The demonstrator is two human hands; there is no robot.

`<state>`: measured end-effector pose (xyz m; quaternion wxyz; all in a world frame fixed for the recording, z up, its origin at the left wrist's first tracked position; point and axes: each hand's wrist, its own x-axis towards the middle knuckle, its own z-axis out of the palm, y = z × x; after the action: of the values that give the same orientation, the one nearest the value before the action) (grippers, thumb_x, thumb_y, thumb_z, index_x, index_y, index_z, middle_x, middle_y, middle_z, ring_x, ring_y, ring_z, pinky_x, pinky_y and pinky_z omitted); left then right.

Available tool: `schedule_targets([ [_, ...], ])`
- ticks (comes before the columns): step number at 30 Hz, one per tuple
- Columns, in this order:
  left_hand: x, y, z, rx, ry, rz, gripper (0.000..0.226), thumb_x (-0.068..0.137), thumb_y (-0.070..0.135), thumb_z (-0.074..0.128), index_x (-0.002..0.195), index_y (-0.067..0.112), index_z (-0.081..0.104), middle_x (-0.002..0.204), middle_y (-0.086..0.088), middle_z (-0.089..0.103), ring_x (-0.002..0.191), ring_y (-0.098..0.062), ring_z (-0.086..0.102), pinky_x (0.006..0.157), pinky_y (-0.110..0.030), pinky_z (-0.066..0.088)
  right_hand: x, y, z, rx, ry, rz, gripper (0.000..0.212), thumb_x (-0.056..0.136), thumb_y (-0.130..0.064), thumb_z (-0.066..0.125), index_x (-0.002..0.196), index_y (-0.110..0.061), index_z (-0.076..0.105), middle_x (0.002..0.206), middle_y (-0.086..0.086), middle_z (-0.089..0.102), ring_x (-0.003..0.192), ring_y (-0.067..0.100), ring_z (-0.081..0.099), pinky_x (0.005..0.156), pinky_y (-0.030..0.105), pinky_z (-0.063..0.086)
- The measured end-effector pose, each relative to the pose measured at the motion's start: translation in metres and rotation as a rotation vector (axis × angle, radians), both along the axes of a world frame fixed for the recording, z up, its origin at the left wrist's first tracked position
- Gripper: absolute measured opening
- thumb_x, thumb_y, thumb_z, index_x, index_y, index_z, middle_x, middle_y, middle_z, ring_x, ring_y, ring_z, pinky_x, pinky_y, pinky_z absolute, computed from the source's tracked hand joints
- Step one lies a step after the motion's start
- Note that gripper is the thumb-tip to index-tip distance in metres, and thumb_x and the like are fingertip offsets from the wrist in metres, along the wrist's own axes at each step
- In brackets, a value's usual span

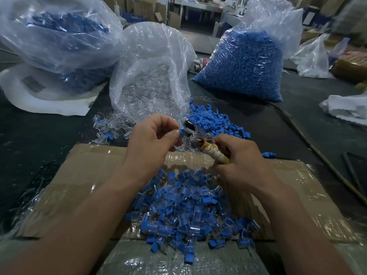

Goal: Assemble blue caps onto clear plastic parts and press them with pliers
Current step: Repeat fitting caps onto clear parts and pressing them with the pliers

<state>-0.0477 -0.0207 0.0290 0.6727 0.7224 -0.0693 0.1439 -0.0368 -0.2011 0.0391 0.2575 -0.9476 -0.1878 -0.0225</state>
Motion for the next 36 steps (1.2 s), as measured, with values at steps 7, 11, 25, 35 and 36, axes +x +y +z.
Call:
schedule_targets([
  [7, -0.003, -0.002, 0.003, 0.043, -0.001, 0.036, 0.024, 0.085, -0.006, 0.054, 0.075, 0.016, 0.056, 0.069, 0.001, 0.059, 0.057, 0.003, 0.059, 0.057, -0.009, 0.048, -0.004, 0.003, 0.001, 0.015, -0.033, -0.011, 0.038, 0.065, -0.008, 0.069, 0.063, -0.033, 0.040, 0.063, -0.014, 0.047, 0.061, 0.003, 0.044, 0.053, 0.024, 0.029],
  [11, -0.003, -0.002, 0.003, 0.045, -0.002, 0.050, 0.024, 0.084, -0.007, 0.055, 0.075, 0.016, 0.056, 0.068, 0.001, 0.059, 0.056, 0.003, 0.059, 0.055, -0.009, 0.048, -0.003, 0.004, -0.001, 0.002, -0.038, -0.006, 0.032, 0.067, -0.011, 0.071, 0.074, -0.032, 0.048, 0.068, -0.016, 0.049, 0.065, 0.000, 0.044, 0.055, 0.021, 0.028],
  [25, -0.004, 0.021, 0.014, 0.013, 0.268, -0.321, 0.007, 0.062, 0.012, 0.067, 0.065, 0.015, 0.072, 0.057, 0.000, 0.065, 0.047, -0.004, 0.055, 0.041, -0.012, 0.039, 0.014, -0.036, 0.001, -0.069, 0.082, -0.158, 0.037, 0.064, -0.021, 0.077, 0.099, -0.025, 0.064, 0.080, -0.016, 0.057, 0.076, 0.004, 0.052, 0.068, 0.025, 0.043],
  [35, -0.005, 0.025, 0.012, 0.252, 0.434, -0.821, 0.013, 0.063, 0.013, 0.072, 0.074, 0.007, 0.072, 0.068, -0.007, 0.070, 0.051, -0.007, 0.059, 0.044, -0.017, 0.045, 0.017, -0.035, -0.006, -0.142, 0.233, -0.098, 0.057, 0.059, -0.047, 0.080, 0.109, -0.026, 0.061, 0.089, -0.017, 0.054, 0.084, 0.003, 0.050, 0.066, 0.023, 0.038],
  [36, -0.006, 0.025, 0.013, 0.248, 0.432, -0.822, 0.014, 0.065, 0.014, 0.070, 0.076, 0.006, 0.071, 0.071, -0.009, 0.071, 0.051, -0.007, 0.058, 0.044, -0.017, 0.045, 0.017, -0.034, -0.006, -0.152, 0.237, -0.094, 0.061, 0.059, -0.047, 0.079, 0.112, -0.025, 0.060, 0.090, -0.016, 0.054, 0.085, 0.004, 0.050, 0.067, 0.024, 0.037],
])
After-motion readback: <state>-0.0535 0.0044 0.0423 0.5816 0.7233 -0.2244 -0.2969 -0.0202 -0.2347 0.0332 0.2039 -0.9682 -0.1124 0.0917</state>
